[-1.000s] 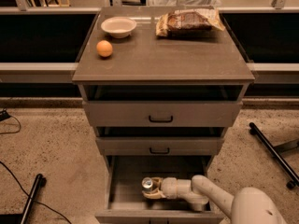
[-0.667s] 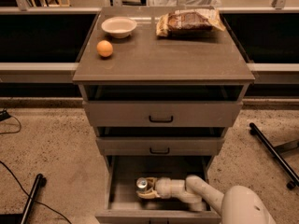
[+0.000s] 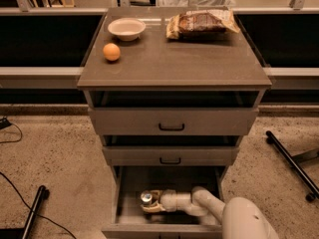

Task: Place redbull can into bottom drawer

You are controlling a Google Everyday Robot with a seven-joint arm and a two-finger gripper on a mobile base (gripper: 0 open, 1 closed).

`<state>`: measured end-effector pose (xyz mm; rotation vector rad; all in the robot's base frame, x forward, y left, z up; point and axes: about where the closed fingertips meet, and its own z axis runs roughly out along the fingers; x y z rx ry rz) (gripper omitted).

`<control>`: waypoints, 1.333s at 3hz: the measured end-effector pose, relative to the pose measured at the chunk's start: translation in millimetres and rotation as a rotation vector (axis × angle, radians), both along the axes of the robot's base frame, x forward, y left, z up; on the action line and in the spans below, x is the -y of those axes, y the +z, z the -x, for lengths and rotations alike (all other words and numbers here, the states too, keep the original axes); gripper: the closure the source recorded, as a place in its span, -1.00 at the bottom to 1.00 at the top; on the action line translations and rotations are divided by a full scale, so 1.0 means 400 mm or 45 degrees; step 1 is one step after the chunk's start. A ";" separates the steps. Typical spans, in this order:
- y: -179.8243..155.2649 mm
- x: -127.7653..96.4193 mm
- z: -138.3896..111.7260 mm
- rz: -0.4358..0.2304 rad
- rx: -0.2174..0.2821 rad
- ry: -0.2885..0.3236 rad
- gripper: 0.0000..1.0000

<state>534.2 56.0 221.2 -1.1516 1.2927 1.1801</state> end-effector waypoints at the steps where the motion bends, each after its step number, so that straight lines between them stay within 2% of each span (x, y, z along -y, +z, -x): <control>1: -0.018 -0.009 0.002 0.029 0.027 0.003 0.63; 2: -0.041 -0.008 0.014 0.030 0.019 0.030 0.16; 4: -0.042 -0.008 0.014 0.030 0.019 0.032 -0.77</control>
Offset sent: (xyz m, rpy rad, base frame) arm -0.0092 -0.0040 -0.0261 -0.0239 -0.0111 0.0471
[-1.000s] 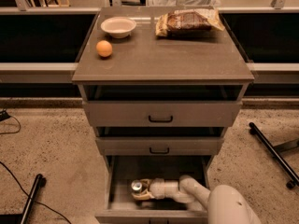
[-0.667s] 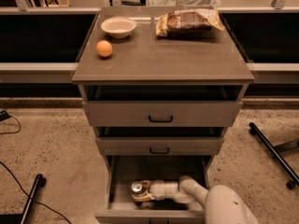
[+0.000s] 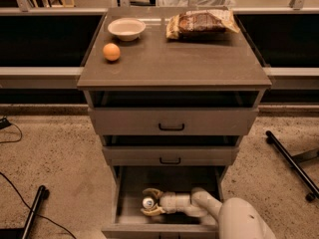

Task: Place redbull can into bottom drawer

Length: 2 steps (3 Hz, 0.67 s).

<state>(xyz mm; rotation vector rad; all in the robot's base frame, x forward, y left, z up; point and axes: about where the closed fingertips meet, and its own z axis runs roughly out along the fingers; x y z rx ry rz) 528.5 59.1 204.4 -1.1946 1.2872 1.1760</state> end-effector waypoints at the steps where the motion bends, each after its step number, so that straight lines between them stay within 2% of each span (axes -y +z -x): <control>1: 0.000 0.000 0.000 0.000 0.000 0.000 -1.00; 2: 0.006 -0.006 0.005 0.009 -0.017 0.011 -1.00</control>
Offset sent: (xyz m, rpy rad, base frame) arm 0.0000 0.0000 0.0000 0.0000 0.0000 0.0000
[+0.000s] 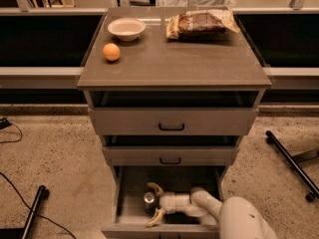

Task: Place redbull can into bottom drawer

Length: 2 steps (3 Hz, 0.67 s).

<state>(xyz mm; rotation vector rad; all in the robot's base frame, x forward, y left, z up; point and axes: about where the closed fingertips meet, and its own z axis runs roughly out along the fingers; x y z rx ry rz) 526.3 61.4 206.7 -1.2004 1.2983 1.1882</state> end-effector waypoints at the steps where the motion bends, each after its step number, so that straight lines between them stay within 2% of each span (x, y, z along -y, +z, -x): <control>1: 0.027 0.002 0.015 -0.046 -0.030 0.009 -1.00; 2: 0.083 0.019 0.021 -0.033 0.022 -0.002 -1.00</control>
Offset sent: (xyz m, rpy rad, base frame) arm -0.0214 -0.0140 0.0641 0.0024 -0.0593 -0.0076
